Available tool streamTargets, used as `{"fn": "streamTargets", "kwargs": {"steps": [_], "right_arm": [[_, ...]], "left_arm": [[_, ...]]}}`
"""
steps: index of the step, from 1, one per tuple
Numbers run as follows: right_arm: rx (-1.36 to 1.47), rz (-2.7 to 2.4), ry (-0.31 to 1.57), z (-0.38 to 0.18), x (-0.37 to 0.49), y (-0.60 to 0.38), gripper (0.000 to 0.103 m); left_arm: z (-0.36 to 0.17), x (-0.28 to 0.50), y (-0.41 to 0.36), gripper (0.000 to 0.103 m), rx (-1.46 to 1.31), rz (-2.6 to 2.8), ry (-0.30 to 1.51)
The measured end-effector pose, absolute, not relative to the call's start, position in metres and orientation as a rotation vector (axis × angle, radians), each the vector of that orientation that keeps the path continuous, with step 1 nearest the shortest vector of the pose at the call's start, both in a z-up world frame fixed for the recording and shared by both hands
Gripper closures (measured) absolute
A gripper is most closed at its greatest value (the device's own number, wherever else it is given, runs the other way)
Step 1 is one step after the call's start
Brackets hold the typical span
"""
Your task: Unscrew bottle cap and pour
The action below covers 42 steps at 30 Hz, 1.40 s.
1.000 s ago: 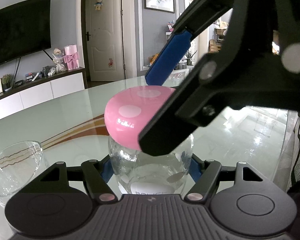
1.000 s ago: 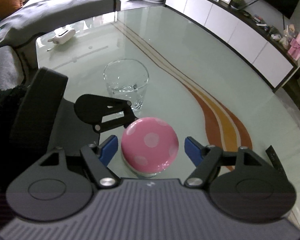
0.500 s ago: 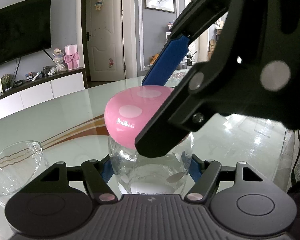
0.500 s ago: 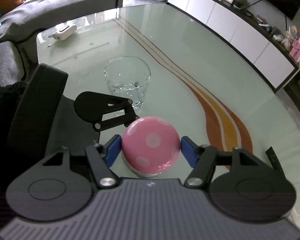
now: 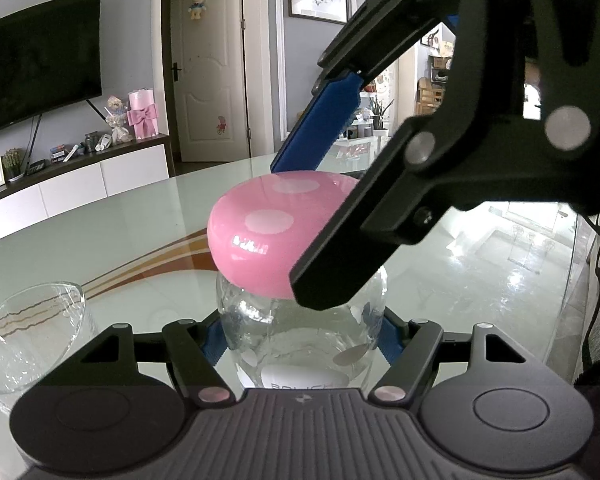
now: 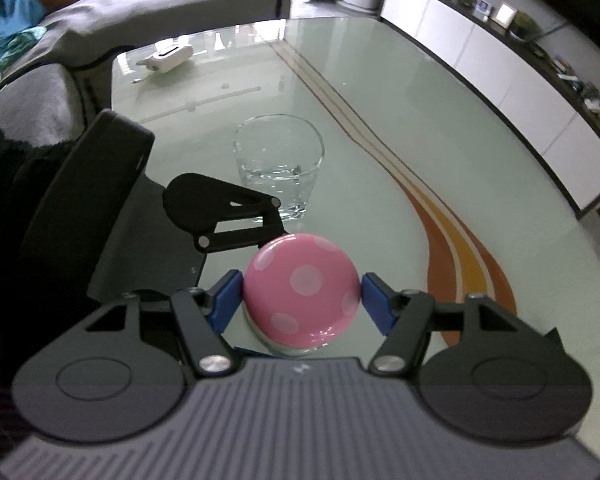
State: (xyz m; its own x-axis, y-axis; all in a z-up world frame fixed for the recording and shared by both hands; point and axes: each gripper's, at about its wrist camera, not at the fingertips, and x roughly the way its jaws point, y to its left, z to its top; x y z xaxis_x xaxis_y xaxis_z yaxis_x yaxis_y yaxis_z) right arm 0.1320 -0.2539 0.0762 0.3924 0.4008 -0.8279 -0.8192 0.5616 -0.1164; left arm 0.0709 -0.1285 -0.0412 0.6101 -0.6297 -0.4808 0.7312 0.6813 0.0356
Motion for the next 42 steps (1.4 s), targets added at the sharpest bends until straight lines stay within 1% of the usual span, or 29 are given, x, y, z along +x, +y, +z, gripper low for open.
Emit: {"fn": "streamTargets", "kwargs": {"steps": [13, 15, 19, 23, 26, 34, 42], "right_arm": [[-0.68, 0.969, 0.814, 0.079, 0.135, -0.258, 0.038], [-0.686, 0.963, 0.812, 0.08, 0.135, -0.257, 0.035], [-0.698, 0.926, 0.796, 0.079, 0.129, -0.255, 0.032], [-0.667, 0.901, 0.797, 0.08, 0.126, -0.255, 0.031], [-0.639, 0.853, 0.792, 0.081, 0.124, -0.253, 0.026], [-0.456, 0.665, 0.879, 0.081, 0.132, -0.249, 0.026], [-0.429, 0.601, 0.905, 0.074, 0.134, -0.244, 0.028]], "left_arm": [[-0.042, 0.07, -0.129, 0.029, 0.239, -0.796, 0.459], [-0.04, 0.071, -0.127, 0.029, 0.239, -0.797, 0.459], [-0.039, 0.071, -0.127, 0.029, 0.24, -0.797, 0.46], [-0.04, 0.071, -0.126, 0.029, 0.241, -0.798, 0.46], [-0.041, 0.072, -0.122, 0.029, 0.242, -0.8, 0.459], [-0.04, 0.072, -0.121, 0.029, 0.243, -0.801, 0.46], [-0.04, 0.072, -0.12, 0.029, 0.242, -0.802, 0.459]]}}
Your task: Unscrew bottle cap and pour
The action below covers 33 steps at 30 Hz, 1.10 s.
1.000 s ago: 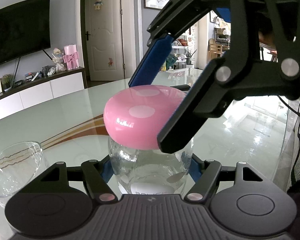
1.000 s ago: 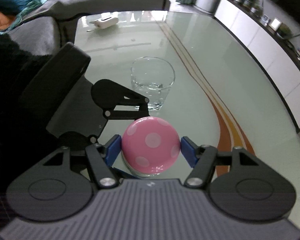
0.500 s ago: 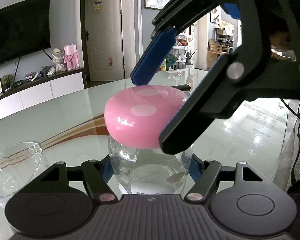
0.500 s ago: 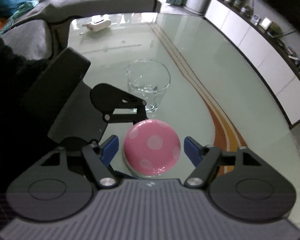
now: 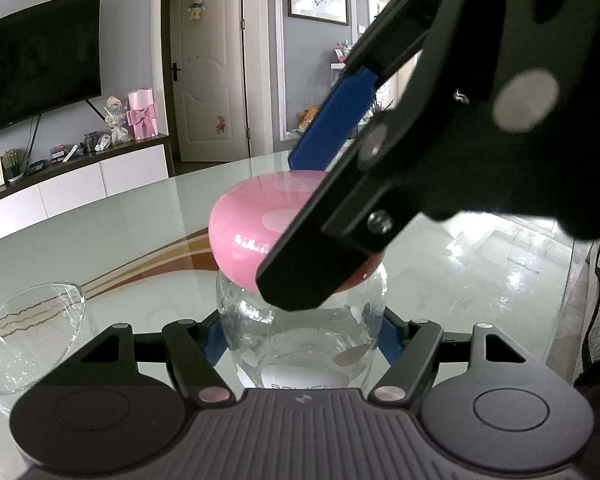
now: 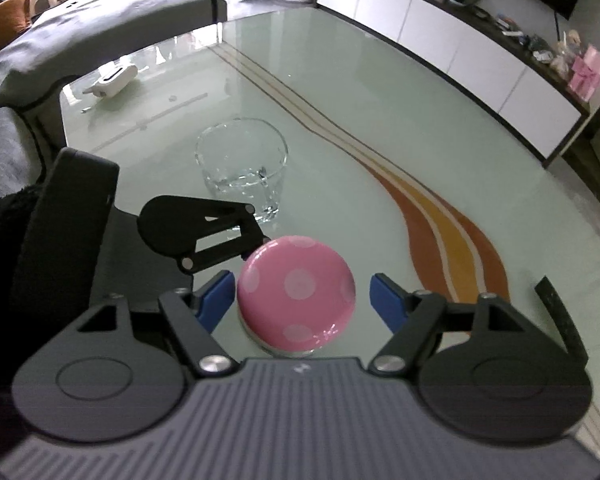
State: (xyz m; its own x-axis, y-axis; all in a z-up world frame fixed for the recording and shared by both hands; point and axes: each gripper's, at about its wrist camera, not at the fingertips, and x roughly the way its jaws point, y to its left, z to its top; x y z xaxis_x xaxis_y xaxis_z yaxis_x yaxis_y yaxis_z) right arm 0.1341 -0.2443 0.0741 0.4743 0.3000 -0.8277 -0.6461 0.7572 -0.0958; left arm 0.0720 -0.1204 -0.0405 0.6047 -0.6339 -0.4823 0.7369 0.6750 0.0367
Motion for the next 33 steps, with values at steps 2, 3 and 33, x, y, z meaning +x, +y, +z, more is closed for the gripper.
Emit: {"fn": "streamTargets", "kwargs": {"steps": [2, 3, 33], "right_arm": [[-0.414, 0.591, 0.908, 0.074, 0.1341, -0.2433, 0.03], [-0.412, 0.588, 0.91, 0.0744, 0.1339, -0.2426, 0.031], [-0.473, 0.597, 0.896, 0.0732, 0.1277, -0.2388, 0.038]], "left_arm": [[-0.0408, 0.0721, -0.1199, 0.029, 0.243, -0.803, 0.459], [-0.0409, 0.0721, -0.1197, 0.029, 0.243, -0.803, 0.459], [-0.0376, 0.0738, -0.1182, 0.028, 0.238, -0.802, 0.46]]}}
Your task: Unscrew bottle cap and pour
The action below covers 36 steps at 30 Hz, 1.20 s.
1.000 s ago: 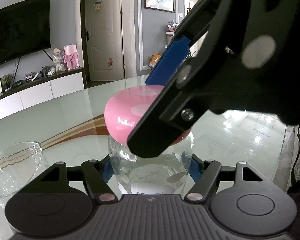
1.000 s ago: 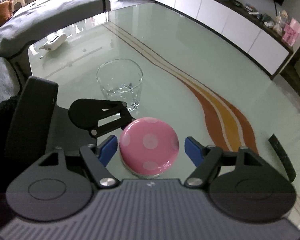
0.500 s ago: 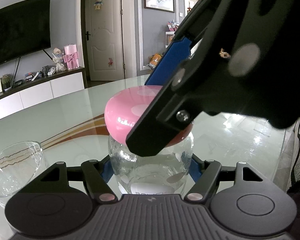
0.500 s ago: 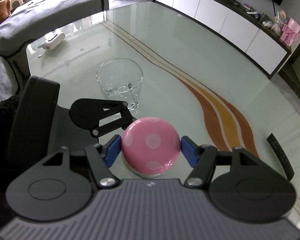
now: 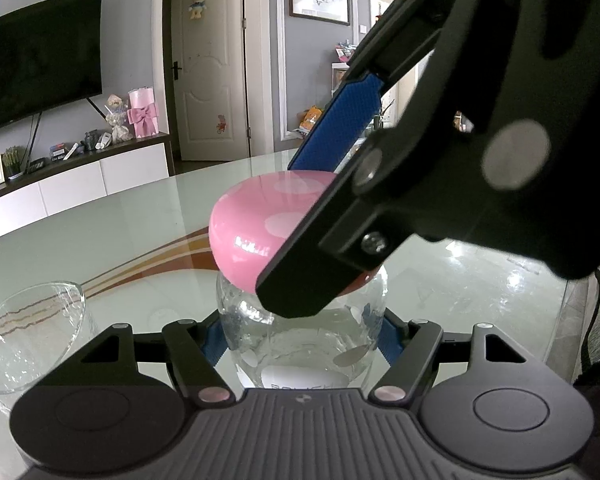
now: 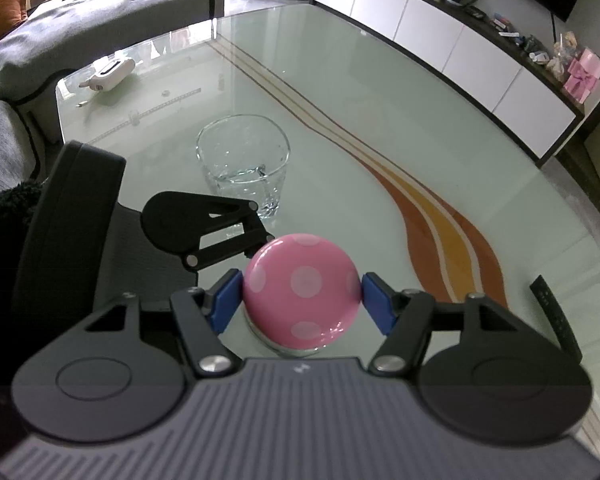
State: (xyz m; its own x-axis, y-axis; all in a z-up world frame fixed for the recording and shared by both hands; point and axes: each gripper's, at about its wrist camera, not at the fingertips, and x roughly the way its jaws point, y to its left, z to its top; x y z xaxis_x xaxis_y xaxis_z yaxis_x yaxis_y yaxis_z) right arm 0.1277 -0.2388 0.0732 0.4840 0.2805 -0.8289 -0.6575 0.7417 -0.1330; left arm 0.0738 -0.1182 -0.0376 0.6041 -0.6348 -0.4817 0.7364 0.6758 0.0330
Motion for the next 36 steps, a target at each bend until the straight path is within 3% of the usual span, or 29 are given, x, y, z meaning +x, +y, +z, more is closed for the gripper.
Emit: {"fn": "streamTargets", "kwargs": {"steps": [4, 15, 36], "right_arm": [[-0.47, 0.613, 0.893, 0.073, 0.128, -0.242, 0.038], [-0.493, 0.655, 0.897, 0.075, 0.129, -0.244, 0.038], [-0.561, 0.746, 0.896, 0.077, 0.134, -0.244, 0.038]], "left_arm": [[-0.038, 0.08, -0.116, 0.023, 0.221, -0.798, 0.454], [-0.038, 0.09, -0.117, 0.028, 0.277, -0.842, 0.454], [-0.034, 0.121, -0.123, 0.029, 0.289, -0.832, 0.498]]}}
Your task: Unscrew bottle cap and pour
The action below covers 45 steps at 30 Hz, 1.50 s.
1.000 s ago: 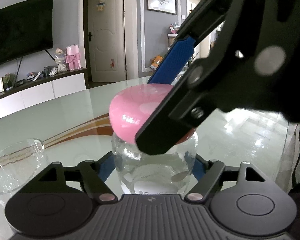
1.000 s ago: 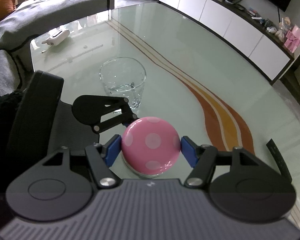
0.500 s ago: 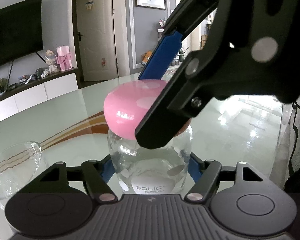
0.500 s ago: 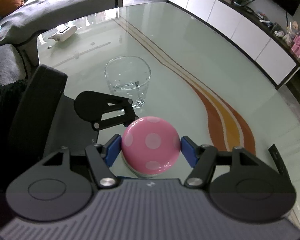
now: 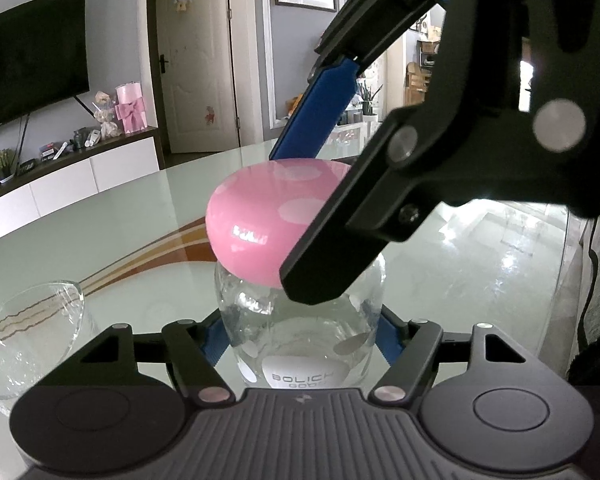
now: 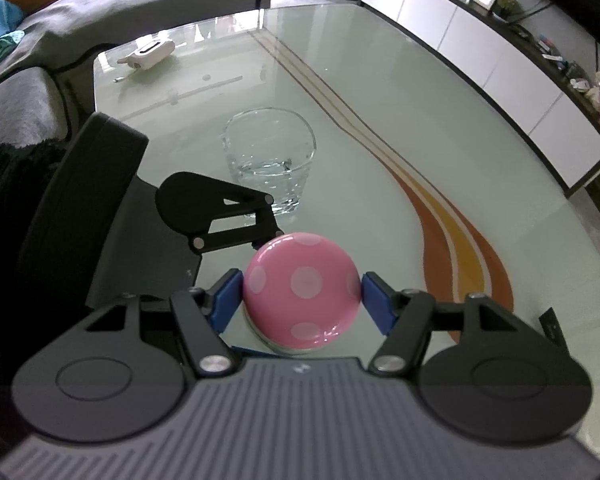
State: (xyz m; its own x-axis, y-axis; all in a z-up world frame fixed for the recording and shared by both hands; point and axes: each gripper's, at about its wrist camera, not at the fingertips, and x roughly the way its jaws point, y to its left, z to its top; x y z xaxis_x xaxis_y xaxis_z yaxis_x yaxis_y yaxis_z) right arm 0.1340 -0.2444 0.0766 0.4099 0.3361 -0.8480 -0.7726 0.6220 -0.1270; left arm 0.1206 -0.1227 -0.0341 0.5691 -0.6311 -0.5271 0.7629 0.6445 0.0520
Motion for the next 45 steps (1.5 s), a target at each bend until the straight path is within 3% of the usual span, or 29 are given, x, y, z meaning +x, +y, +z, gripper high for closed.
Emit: {"fn": "streamTargets", "kwargs": {"steps": [13, 45], "right_arm": [[-0.611, 0.783, 0.889, 0.076, 0.133, -0.242, 0.038], [-0.685, 0.935, 0.856, 0.08, 0.137, -0.247, 0.038]], "left_arm": [[-0.032, 0.14, -0.124, 0.029, 0.295, -0.832, 0.503], [-0.045, 0.098, -0.117, 0.029, 0.296, -0.834, 0.495]]}}
